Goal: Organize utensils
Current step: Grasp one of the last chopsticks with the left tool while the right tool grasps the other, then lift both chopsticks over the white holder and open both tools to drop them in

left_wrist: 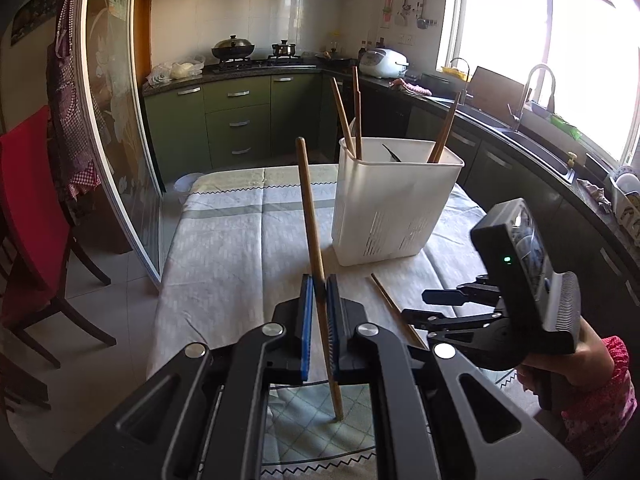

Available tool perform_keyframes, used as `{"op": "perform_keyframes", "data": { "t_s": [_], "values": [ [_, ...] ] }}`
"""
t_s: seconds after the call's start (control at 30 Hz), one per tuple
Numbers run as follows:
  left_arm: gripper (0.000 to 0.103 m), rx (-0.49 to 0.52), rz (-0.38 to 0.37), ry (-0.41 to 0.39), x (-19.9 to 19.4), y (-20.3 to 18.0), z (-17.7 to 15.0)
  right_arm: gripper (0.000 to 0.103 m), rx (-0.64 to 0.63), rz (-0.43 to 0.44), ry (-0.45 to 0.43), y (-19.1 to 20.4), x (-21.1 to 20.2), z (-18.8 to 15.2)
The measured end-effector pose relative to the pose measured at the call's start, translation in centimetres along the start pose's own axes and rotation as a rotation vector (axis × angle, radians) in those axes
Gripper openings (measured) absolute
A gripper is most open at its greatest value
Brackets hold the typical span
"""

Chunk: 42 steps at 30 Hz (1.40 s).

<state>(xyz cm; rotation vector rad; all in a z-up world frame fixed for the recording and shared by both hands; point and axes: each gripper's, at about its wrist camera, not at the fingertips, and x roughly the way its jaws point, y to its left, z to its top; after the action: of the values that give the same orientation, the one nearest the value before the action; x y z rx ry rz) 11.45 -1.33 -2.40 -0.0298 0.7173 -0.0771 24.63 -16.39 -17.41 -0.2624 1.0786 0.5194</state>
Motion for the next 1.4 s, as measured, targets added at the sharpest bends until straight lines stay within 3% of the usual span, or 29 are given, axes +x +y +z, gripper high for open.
{"op": "perform_keyframes", "data": {
  "t_s": [0.13, 0.27, 0.37, 0.4, 0.43, 0.57, 0.77, 1.0, 1.2, 1.4],
  "values": [
    [0.007, 0.011, -0.019, -0.009, -0.1, 0.4, -0.1, 0.034, -0.011, -0.037, 0.064, 0.9, 2.4, 1.0],
    [0.007, 0.022, -0.031, -0.012, 0.0, 0.4, -0.3, 0.033, -0.007, -0.044, 0.072, 1.2, 3.3, 1.5],
    [0.007, 0.021, -0.043, -0.008, 0.1, 0.4, -0.3, 0.023, 0.0, -0.023, 0.072, 1.4, 3.8, 1.8],
    [0.007, 0.023, -0.047, -0.006, 0.2, 0.4, -0.3, 0.012, 0.002, -0.017, 0.072, 1.5, 3.7, 1.8],
    [0.007, 0.025, -0.047, -0.004, 0.2, 0.4, -0.3, 0.007, 0.007, -0.008, 0.072, 1.4, 3.6, 1.9],
    [0.007, 0.031, -0.052, 0.004, 0.5, 0.2, -0.5, 0.006, 0.013, -0.003, 0.058, 1.6, 3.1, 1.8],
    [0.006, 0.044, -0.046, 0.005, 0.5, 0.0, -0.1, 0.006, 0.031, 0.025, -0.045, 1.4, -0.4, 2.2],
    [0.006, -0.033, -0.022, 0.179, 6.0, 1.9, 1.1, 0.006, 0.066, 0.057, -0.179, 0.2, -6.1, 1.6],
    [0.024, -0.127, 0.007, 0.387, 15.1, 4.0, 1.8, 0.006, 0.098, 0.086, -0.236, -1.3, -9.5, -0.8],
    [0.024, -0.141, 0.102, 0.466, 20.5, 4.3, 2.2, 0.006, 0.14, 0.097, -0.247, -3.2, -10.7, -2.2]
  ]
}}
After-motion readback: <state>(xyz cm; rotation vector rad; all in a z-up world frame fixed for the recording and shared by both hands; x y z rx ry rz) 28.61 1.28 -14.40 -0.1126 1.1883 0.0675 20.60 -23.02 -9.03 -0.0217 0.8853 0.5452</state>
